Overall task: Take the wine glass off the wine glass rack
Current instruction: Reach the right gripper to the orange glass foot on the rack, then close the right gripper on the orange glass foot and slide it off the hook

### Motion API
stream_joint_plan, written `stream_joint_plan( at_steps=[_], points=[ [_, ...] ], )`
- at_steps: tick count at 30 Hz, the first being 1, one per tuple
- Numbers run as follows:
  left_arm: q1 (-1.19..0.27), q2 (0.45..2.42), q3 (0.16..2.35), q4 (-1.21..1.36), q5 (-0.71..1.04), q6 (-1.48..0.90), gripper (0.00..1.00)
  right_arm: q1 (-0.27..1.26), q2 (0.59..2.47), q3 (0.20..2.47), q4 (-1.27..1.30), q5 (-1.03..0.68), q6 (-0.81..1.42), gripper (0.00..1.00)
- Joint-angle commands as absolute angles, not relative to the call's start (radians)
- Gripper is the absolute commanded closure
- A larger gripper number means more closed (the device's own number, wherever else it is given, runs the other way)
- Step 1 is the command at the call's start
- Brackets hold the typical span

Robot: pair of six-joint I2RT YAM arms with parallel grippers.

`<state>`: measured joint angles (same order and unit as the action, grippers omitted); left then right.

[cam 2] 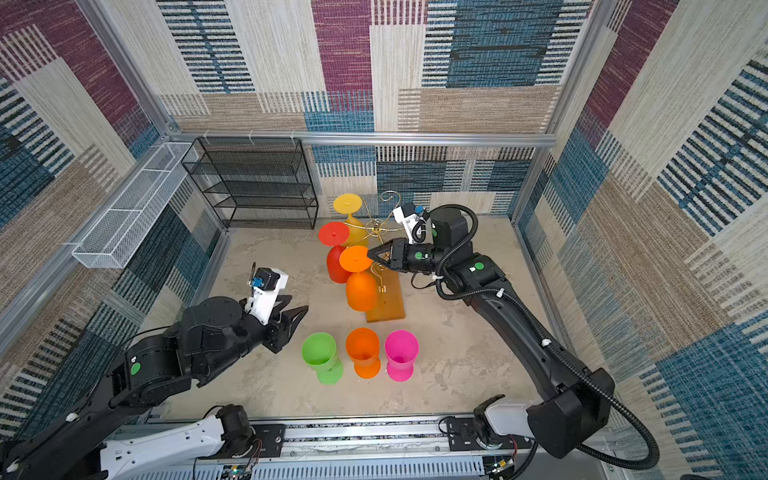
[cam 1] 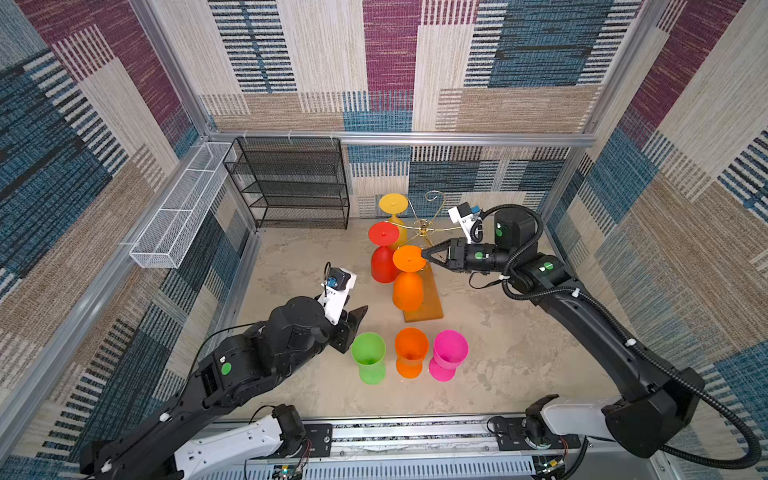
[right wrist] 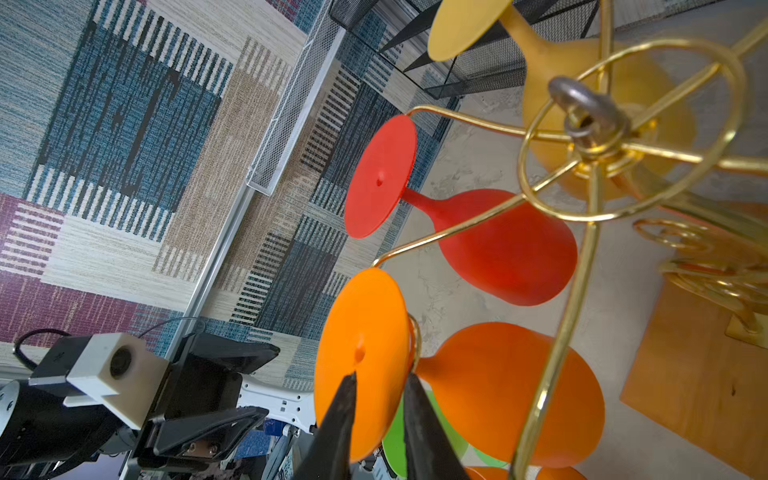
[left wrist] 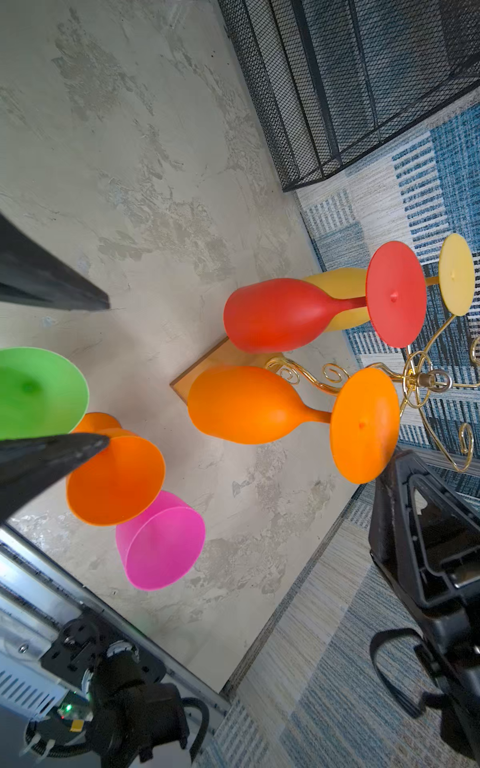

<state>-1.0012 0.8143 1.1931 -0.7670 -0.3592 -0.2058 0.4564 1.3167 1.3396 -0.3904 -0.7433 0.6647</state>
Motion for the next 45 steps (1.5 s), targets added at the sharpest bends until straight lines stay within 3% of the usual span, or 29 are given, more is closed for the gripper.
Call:
stream_joint_plan(
  at_steps=[1,33,45],
  points=[
    [-0.998,0.815,1.19,-0.74,-0.353,-0.184,0.49,0.457,1.318,1.335,-0.352,-0.771,0.671,0.77],
    [-0.986,0.81,1.169,-0.732,-0.339,-0.196,0.5,0.471,1.341,1.31,-0.285,-0.82,0.726,0.81],
    [-0.981,0.807,1.166,-0.736,-0.339,-0.196,0.5,0.472,1.346,1.313,-0.303,-0.804,0.727,0.91]
  ],
)
